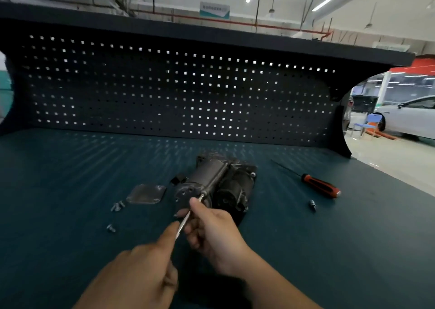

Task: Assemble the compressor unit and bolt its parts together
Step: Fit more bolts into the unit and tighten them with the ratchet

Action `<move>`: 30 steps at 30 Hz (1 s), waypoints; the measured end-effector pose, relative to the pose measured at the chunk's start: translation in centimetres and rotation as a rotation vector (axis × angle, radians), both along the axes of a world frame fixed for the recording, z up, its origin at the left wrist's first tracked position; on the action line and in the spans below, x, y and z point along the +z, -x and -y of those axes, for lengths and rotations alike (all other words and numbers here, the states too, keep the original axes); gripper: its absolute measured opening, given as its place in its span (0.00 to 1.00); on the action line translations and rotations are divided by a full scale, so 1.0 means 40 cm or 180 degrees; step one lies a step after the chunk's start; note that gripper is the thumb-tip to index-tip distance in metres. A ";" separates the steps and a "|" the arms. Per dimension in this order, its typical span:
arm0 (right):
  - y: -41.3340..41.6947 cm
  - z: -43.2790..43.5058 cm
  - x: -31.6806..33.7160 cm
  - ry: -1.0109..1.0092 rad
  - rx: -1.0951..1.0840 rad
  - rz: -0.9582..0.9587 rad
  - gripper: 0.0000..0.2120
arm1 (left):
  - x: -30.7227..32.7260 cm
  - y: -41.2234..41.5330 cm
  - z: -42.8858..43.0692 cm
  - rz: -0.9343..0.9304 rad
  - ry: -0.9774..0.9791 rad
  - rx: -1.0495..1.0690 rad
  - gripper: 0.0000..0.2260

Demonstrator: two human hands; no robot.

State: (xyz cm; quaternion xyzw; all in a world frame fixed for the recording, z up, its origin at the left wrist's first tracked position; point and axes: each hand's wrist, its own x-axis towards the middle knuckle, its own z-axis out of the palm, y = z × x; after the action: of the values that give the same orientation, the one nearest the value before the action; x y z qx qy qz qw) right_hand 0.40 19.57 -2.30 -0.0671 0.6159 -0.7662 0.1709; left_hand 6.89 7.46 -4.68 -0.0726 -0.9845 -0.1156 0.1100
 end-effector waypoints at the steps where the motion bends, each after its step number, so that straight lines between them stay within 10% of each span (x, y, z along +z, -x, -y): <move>1: -0.001 0.007 -0.003 0.0020 -0.0032 0.0008 0.15 | 0.019 -0.010 -0.002 0.0108 0.0210 -0.0030 0.32; 4: 0.003 0.006 -0.008 0.0084 -0.0212 -0.0074 0.13 | 0.074 -0.025 -0.006 0.0005 -0.0055 -0.0037 0.26; 10: 0.011 0.001 -0.008 0.0298 -0.0162 0.0138 0.13 | 0.083 -0.048 -0.022 0.1769 -0.6222 -0.0005 0.10; 12: 0.014 0.001 -0.006 0.0421 -0.0095 0.0221 0.13 | 0.087 -0.053 -0.025 0.1955 -0.7129 -0.0019 0.12; 14: 0.013 0.000 -0.004 0.0431 0.0001 0.0232 0.13 | 0.086 -0.055 -0.021 0.1795 -0.6268 -0.0018 0.10; 21: 0.004 0.005 -0.010 0.0213 -0.0051 -0.0002 0.15 | 0.075 -0.035 -0.021 -0.0243 0.0404 0.0048 0.30; 23: 0.003 0.005 -0.009 0.0289 -0.0202 -0.0018 0.12 | 0.064 -0.030 -0.019 -0.0253 0.1026 -0.0227 0.33; 30: 0.006 0.003 -0.010 0.0395 -0.0251 -0.0070 0.10 | 0.087 -0.041 -0.004 0.1206 -0.4927 -0.0091 0.10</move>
State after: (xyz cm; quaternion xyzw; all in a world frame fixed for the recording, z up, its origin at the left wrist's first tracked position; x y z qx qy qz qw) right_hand 0.15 19.47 -2.69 -0.0616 0.5711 -0.8083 0.1293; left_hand 8.55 7.63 -1.20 0.0327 -0.6256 -0.7784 -0.0415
